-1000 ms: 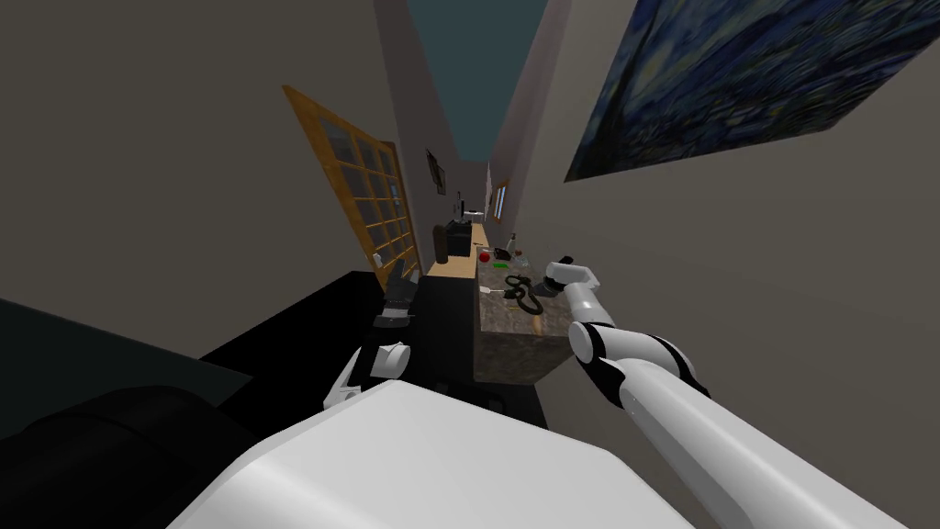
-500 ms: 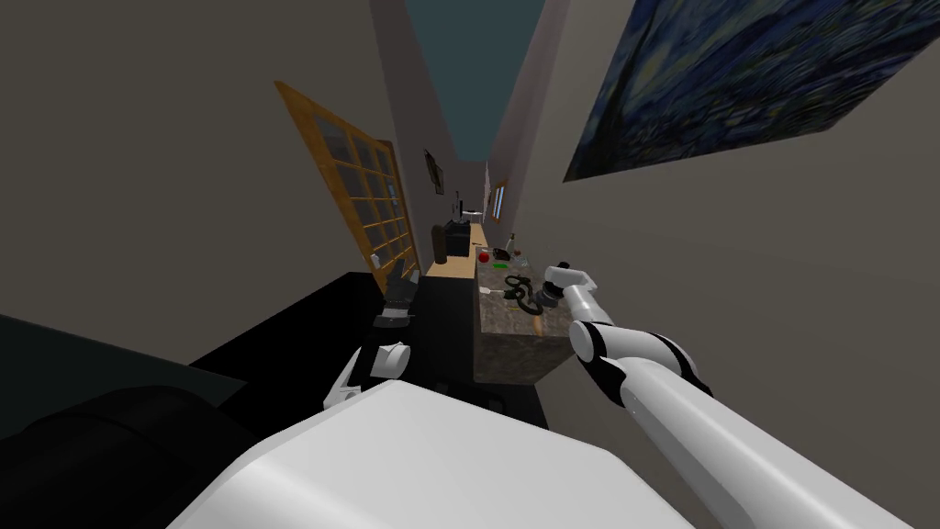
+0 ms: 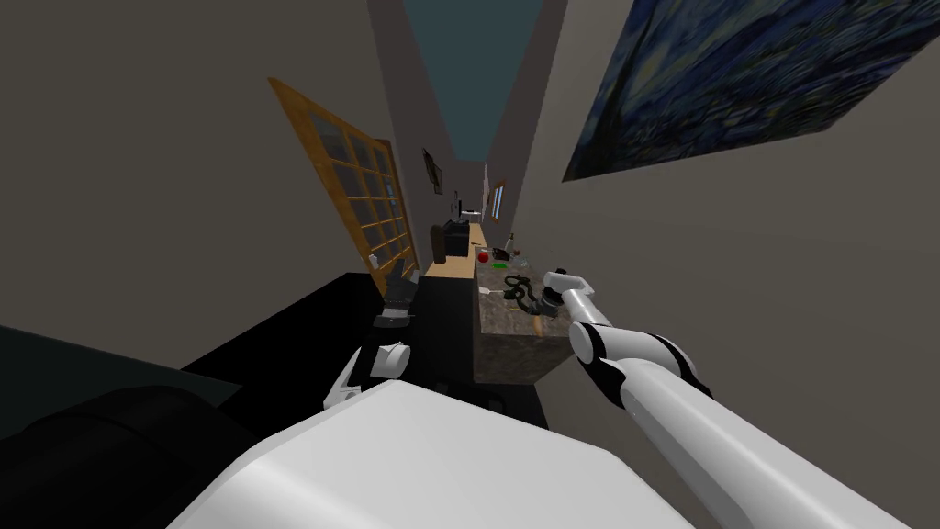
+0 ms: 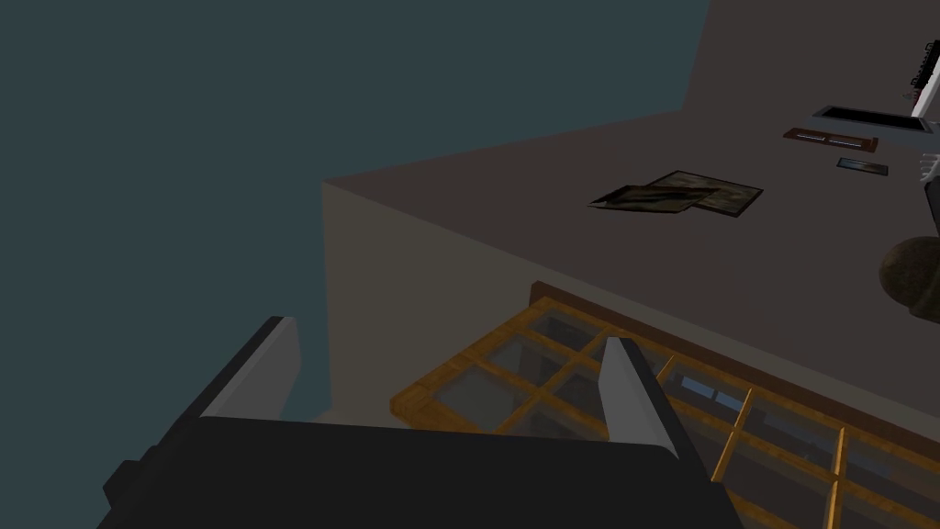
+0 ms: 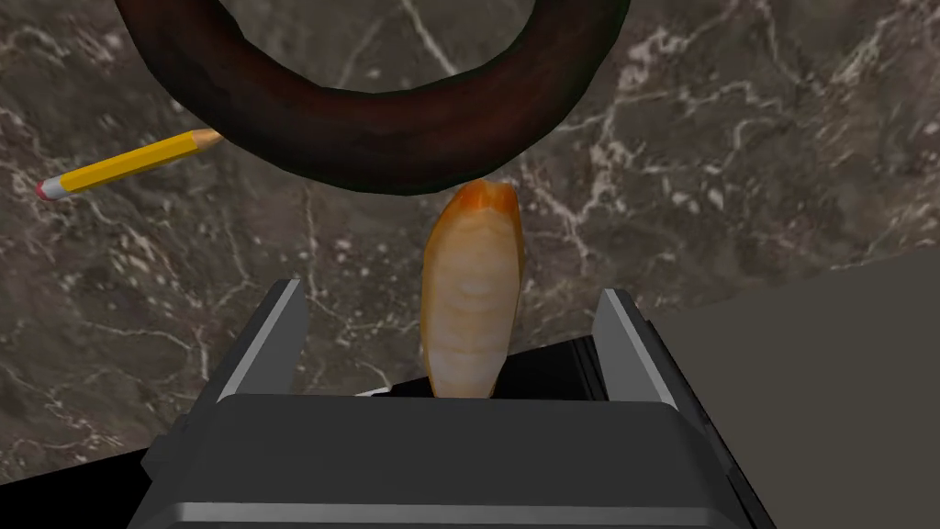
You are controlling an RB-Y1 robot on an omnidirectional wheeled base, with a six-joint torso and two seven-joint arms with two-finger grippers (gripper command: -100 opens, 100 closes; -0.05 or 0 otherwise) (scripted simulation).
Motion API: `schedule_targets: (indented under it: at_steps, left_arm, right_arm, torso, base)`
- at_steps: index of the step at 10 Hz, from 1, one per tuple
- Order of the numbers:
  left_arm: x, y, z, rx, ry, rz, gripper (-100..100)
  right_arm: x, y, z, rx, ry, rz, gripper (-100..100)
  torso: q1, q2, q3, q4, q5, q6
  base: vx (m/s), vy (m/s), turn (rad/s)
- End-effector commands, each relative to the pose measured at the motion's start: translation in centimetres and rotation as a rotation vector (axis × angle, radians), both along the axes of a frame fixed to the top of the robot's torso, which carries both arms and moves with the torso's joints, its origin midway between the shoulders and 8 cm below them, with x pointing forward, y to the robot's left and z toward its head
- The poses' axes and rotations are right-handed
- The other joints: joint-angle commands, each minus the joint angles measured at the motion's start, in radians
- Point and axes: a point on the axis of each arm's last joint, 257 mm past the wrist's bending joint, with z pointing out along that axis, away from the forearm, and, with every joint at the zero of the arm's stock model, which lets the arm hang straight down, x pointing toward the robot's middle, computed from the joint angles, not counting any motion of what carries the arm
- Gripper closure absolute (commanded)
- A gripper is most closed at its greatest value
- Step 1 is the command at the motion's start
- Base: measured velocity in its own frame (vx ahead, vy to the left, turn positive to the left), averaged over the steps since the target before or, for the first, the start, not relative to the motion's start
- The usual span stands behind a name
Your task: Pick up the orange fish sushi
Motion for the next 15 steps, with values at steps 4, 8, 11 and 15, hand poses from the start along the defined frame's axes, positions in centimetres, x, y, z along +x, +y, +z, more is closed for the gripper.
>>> schedule_targets:
  at_steps: [4,8,11,15]
  left_arm:
    - [0.0,0.0,0.0,0.0,0.0,0.0,0]
    - [0.0,0.0,0.0,0.0,0.0,0.0,0]
    - [0.0,0.0,0.0,0.0,0.0,0.0,0]
    - [0.0,0.0,0.0,0.0,0.0,0.0,0]
  right_arm:
    - [-1.4,-0.3,-2.1,0.004,0.034,-0.008,-100]
    - [-1.7,-0.5,-2.8,0.004,0.036,-0.007,-100]
    - [-1.7,-0.6,-2.8,0.004,0.034,-0.007,100]
    - [-1.1,-0.1,-1.4,0.005,0.034,-0.012,100]
  torso:
    - [0.0,0.0,0.0,0.0,0.0,0.0]
    - [0.001,-0.001,-0.001,0.0,0.0,0.0]
    - [0.0,0.0,-0.001,-0.001,-0.001,-0.001]
    - [0.0,-0.001,-0.001,-0.001,-0.001,-0.001]
  base:
    - [0.009,0.005,-0.012]
    - [0.023,0.016,-0.015]
    - [0.001,-0.001,-0.004]
    - [-0.007,-0.007,0.013]
